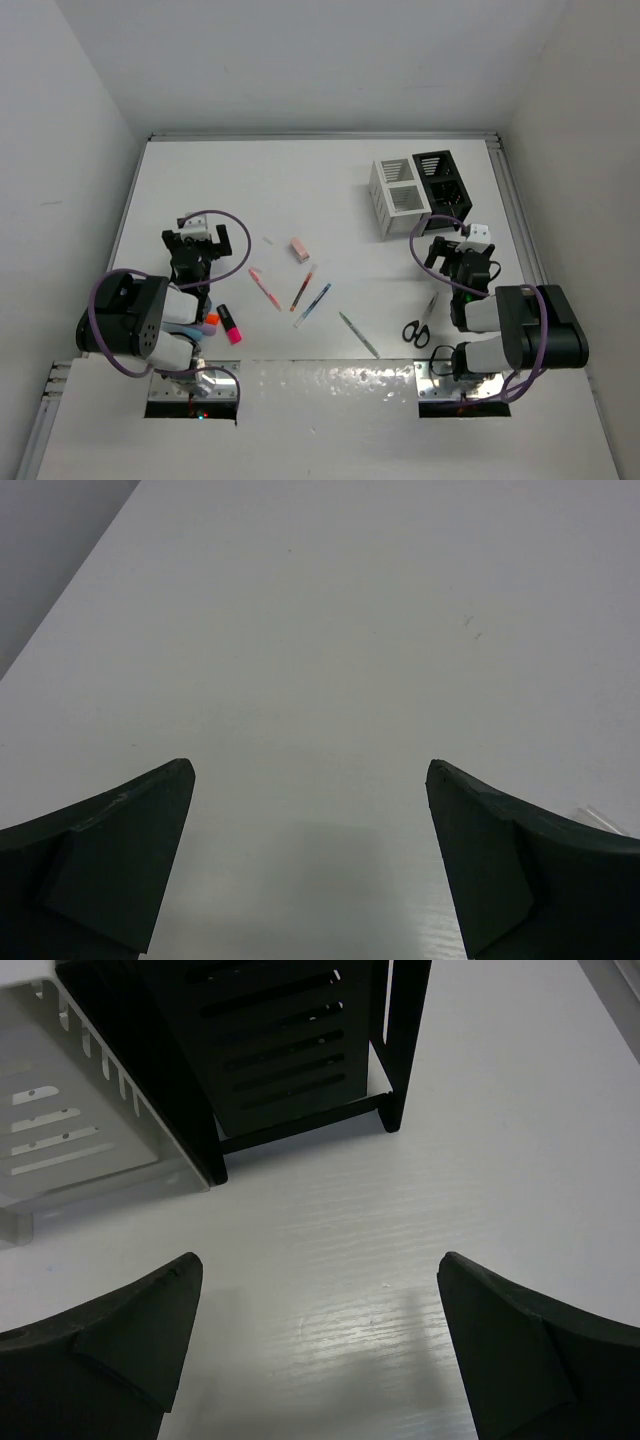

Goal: Sort the stationery into containers
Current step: Move the scissors to the corner of the board, then pick up the scissors from the corner of the board.

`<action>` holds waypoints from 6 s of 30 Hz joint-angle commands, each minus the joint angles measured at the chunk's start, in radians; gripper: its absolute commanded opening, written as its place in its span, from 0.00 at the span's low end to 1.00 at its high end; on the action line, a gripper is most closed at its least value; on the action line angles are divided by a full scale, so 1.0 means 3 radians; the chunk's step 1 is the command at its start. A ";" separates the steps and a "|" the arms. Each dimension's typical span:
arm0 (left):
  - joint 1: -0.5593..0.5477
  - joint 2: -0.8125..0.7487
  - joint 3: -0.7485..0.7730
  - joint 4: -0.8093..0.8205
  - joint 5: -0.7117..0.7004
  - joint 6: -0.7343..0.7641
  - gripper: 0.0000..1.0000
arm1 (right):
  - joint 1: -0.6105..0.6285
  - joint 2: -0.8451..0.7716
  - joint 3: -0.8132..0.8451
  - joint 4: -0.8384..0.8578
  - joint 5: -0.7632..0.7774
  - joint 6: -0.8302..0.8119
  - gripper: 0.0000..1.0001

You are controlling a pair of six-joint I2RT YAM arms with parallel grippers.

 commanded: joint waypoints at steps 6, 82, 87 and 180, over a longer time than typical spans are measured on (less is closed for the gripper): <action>-0.0029 -0.0081 0.0008 0.0211 -0.0016 -0.0069 1.00 | 0.0021 -0.0739 0.0359 -0.1322 -0.0067 -0.0083 0.99; -0.0494 -0.1048 0.1650 -0.2913 -0.0548 0.0048 1.00 | 0.1667 -0.1441 0.0990 -0.6191 0.0199 0.2693 0.24; -0.0504 -0.1042 0.1665 -0.2934 -0.0579 0.0053 1.00 | 0.1642 -0.1482 0.1239 -0.6379 0.0260 0.2591 0.24; -0.0586 -0.1303 0.1645 -0.2898 0.0874 0.1071 1.00 | -0.0240 -0.0899 0.2427 -0.2791 -0.1289 0.4896 0.00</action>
